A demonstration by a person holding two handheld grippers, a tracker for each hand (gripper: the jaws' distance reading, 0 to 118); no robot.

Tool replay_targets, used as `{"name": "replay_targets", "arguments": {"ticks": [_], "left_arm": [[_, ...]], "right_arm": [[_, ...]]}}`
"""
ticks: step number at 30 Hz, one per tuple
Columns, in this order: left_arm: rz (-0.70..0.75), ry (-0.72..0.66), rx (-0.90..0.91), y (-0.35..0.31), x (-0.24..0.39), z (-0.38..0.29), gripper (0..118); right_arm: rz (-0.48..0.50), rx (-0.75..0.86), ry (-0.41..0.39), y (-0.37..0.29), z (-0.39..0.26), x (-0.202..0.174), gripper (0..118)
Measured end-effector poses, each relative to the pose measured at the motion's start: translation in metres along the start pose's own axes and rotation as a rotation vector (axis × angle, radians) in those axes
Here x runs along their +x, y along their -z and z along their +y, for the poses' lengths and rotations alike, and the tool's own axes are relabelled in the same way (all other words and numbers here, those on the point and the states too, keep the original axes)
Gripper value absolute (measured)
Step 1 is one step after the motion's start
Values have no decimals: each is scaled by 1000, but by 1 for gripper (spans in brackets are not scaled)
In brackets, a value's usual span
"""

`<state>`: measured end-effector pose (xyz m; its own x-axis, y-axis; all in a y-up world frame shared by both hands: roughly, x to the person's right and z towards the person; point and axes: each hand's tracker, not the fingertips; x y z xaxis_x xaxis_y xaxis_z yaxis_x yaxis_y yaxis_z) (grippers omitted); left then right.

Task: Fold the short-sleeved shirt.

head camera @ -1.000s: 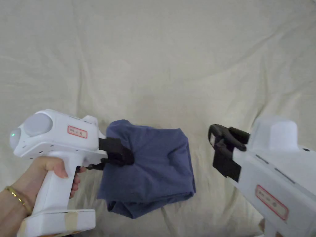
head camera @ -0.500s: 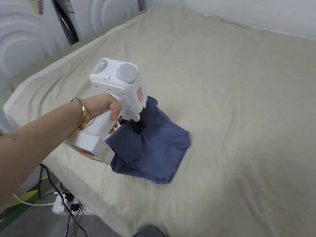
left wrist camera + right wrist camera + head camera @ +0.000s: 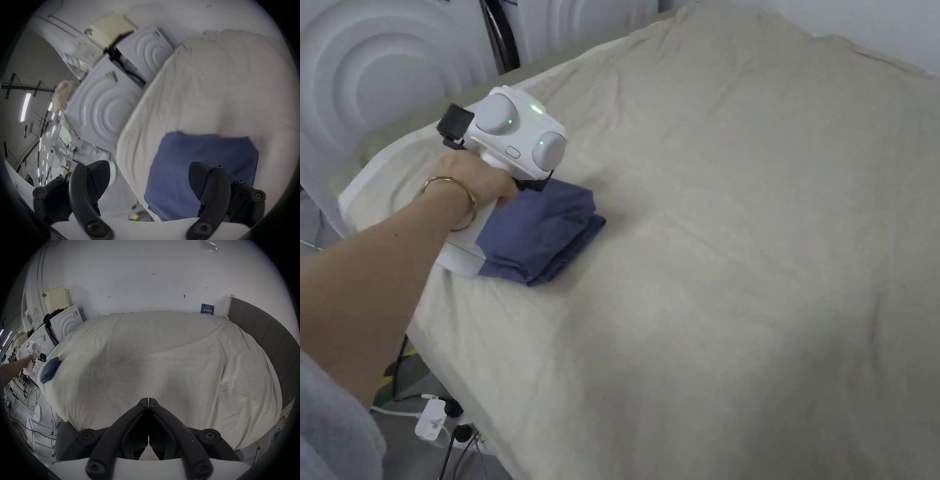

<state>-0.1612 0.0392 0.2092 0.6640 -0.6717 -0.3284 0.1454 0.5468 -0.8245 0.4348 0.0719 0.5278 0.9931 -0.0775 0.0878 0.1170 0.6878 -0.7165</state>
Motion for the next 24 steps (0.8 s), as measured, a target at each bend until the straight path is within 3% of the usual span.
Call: {"name": "replay_targets", "arguments": {"ticks": [2, 4, 5, 7, 10, 16, 21, 24], "left_arm": [[49, -13, 111, -24, -2, 6, 77], [15, -82, 231, -59, -11, 17, 28], [-22, -114, 259, -76, -13, 22, 15], [-86, -178, 333, -124, -20, 35, 3], [-215, -246, 491, -200, -25, 47, 0], [-515, -437, 739, -351, -21, 49, 0], [-727, -500, 871, -453, 0, 5, 0], [-832, -505, 870, -486, 19, -29, 0]], "right_arm": [[23, 1, 22, 1, 1, 1, 2], [40, 35, 25, -5, 1, 2, 2], [44, 53, 13, -9, 2, 3, 2], [43, 105, -3, -23, 5, 7, 2], [61, 201, -8, -48, 9, 18, 2], [-4, 405, -91, -102, 37, 43, 2], [-63, 569, -53, -148, 55, 68, 2], [-115, 639, -75, -165, 56, 77, 2]]}}
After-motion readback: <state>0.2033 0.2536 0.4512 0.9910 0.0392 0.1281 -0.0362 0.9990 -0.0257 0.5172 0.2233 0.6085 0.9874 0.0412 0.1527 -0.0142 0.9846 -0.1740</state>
